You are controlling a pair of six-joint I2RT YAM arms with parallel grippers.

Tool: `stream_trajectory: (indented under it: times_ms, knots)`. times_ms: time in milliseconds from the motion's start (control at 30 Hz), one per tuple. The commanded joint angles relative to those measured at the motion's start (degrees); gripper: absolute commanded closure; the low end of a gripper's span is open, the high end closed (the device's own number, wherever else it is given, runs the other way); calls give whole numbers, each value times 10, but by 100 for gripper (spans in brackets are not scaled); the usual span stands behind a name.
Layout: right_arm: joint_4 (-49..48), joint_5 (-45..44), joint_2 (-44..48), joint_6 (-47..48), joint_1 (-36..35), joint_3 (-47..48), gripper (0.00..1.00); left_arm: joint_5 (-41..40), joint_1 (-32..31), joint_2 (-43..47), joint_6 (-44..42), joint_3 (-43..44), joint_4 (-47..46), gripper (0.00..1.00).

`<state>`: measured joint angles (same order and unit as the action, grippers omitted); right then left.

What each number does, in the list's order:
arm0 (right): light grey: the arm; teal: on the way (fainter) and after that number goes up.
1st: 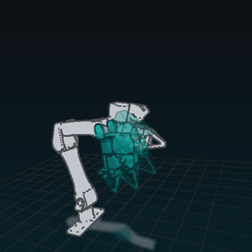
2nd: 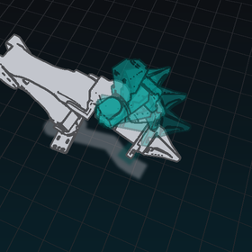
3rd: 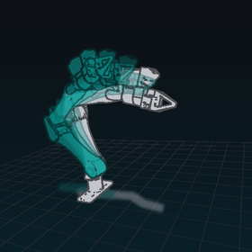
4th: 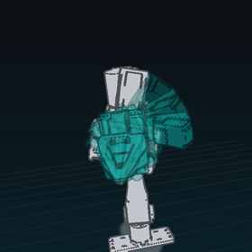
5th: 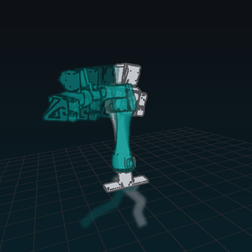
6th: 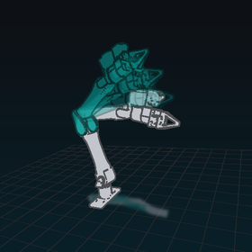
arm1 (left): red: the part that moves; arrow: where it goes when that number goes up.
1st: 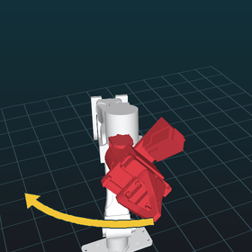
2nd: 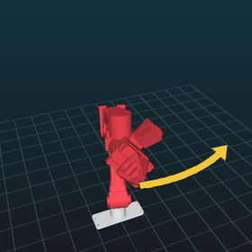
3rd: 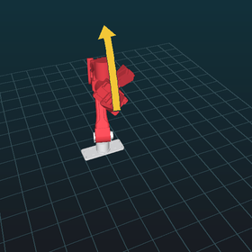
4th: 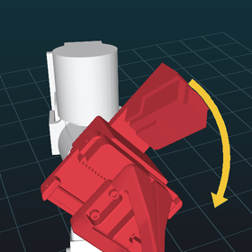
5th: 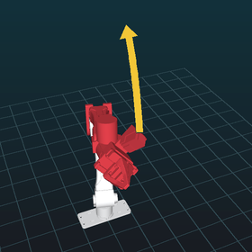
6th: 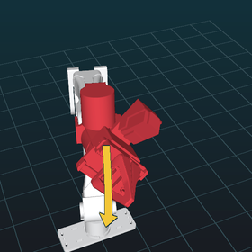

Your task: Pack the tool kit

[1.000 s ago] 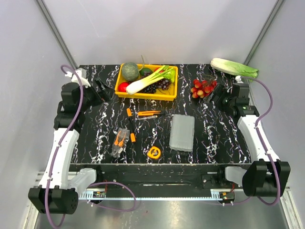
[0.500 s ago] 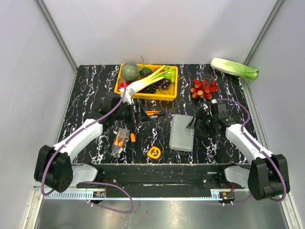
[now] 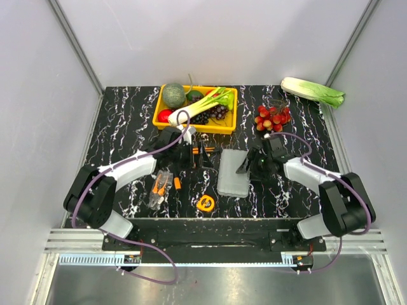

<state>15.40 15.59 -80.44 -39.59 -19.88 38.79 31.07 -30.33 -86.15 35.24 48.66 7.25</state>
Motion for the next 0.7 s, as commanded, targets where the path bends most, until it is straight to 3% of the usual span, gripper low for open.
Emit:
stream_trajectory:
  times_ms: [0,267,500,667]
  knots:
    - [-50,-50,-69,-17,-45,30,36,-35,-3,-5,9,25,-36,1]
    - [-44,-96,-142,-58,-97,110,43,-110,-3,-6,-10,25,1,1]
    - [-5,-148,-82,-52,-97,133,25,-130,-3,-37,-18,52,15,1]
    - [12,-177,-47,-46,-97,131,27,-118,-3,-83,-8,78,22,1]
